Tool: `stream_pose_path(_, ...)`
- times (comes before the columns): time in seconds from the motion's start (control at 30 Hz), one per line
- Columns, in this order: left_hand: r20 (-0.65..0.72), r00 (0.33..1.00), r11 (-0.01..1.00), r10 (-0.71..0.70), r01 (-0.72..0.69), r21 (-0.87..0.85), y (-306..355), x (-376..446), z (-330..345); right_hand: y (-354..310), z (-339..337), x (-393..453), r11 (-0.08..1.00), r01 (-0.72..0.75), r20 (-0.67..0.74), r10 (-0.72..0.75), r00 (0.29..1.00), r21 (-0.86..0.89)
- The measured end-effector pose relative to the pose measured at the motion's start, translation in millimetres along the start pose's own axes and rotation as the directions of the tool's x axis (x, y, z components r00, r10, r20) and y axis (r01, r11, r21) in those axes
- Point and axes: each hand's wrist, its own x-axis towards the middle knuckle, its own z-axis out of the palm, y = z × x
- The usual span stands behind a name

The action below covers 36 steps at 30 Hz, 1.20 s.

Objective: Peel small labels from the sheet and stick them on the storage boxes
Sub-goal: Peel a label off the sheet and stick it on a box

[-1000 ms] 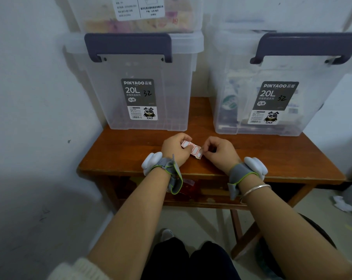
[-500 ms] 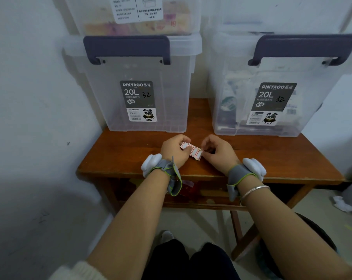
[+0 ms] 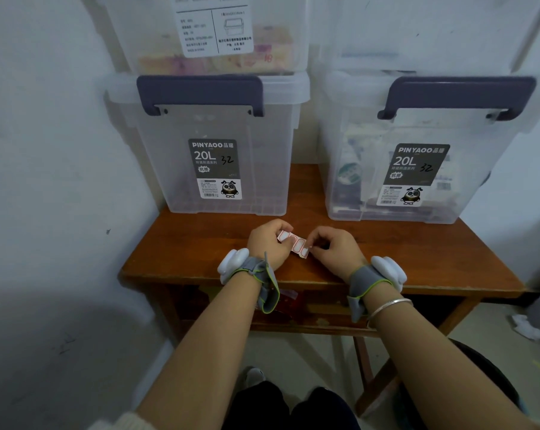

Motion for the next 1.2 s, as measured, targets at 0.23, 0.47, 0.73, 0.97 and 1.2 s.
stream_pose_path(0.23,0.009,1.0,1.0,-0.018,0.018,-0.014,2.0,-0.9,-0.5,-1.5,-0.7,-1.2,1.0,-0.005,-0.01,0.005,1.0,-0.019)
stream_pose_path(0.47,-0.023,0.999,0.998,-0.044,0.043,-0.039,1.5,1.2,-1.7,-0.9,0.7,0.6,1.0,-0.002,-0.046,0.002,0.999,-0.005)
stream_pose_path(0.73,-0.098,0.992,0.996,-0.079,0.075,-0.045,2.2,-2.1,-3.0,1.5,1.7,0.0,0.999,0.004,-0.11,-0.009,0.994,-0.053)
stream_pose_path(0.97,-0.133,0.986,0.995,-0.099,0.101,0.01,-1.3,1.2,-0.8,3.8,1.3,0.8,0.999,0.006,-0.113,-0.011,0.994,-0.043)
stream_pose_path(1.2,-0.181,0.979,0.99,-0.094,0.112,0.091,-2.4,2.8,0.9,0.4,1.4,-1.1,1.0,0.012,-0.152,-0.013,0.988,-0.007)
